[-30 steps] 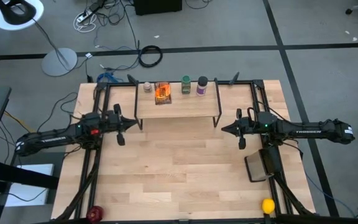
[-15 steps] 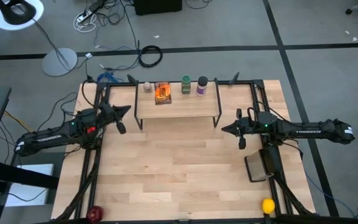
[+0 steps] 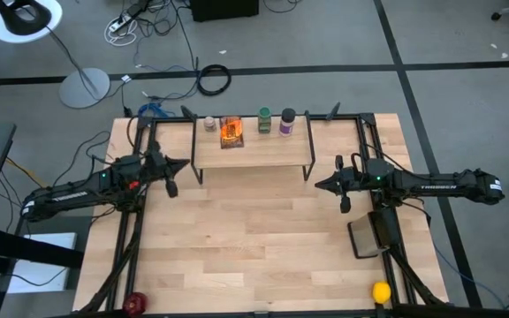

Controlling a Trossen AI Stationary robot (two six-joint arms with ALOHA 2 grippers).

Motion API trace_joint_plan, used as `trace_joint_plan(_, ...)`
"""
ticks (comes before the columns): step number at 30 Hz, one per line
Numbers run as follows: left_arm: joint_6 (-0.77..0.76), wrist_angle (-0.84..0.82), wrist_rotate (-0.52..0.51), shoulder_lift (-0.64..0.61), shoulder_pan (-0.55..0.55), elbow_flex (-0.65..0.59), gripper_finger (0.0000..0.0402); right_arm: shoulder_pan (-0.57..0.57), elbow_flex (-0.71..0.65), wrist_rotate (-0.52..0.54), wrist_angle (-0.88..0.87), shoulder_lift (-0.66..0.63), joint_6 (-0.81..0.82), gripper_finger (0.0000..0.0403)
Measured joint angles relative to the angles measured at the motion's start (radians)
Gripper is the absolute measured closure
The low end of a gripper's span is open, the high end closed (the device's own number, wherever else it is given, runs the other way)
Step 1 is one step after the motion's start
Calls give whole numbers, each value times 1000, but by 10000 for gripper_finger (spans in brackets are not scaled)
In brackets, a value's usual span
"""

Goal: Shelf spices
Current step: Return to Home Position

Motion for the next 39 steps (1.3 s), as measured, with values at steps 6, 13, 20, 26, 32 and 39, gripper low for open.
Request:
trace_joint_plan(6, 37, 74, 207, -1, 0, -19, 401, 0, 0, -4, 0, 0, -4, 402)
trace_joint_plan(13, 18, 287, 260, 0, -12, -163, 401, 0, 0, -3, 0, -1, -18, 402)
trace_joint_plan(20, 15, 357, 248, 0, -19, -201, 401, 0, 0, -2, 0, -1, -18, 403)
trace_joint_plan(26, 36, 367, 244, 0, -27, -201, 401, 0, 0, -2, -10, -1, -18, 403)
trace_joint_plan(32, 42, 351, 225, 0, -27, -201, 401, 0, 0, -1, -16, -1, -18, 403)
trace_joint_plan(39, 43, 297, 207, 0, -27, -201, 401, 0, 0, 0, -16, -1, -22, 403)
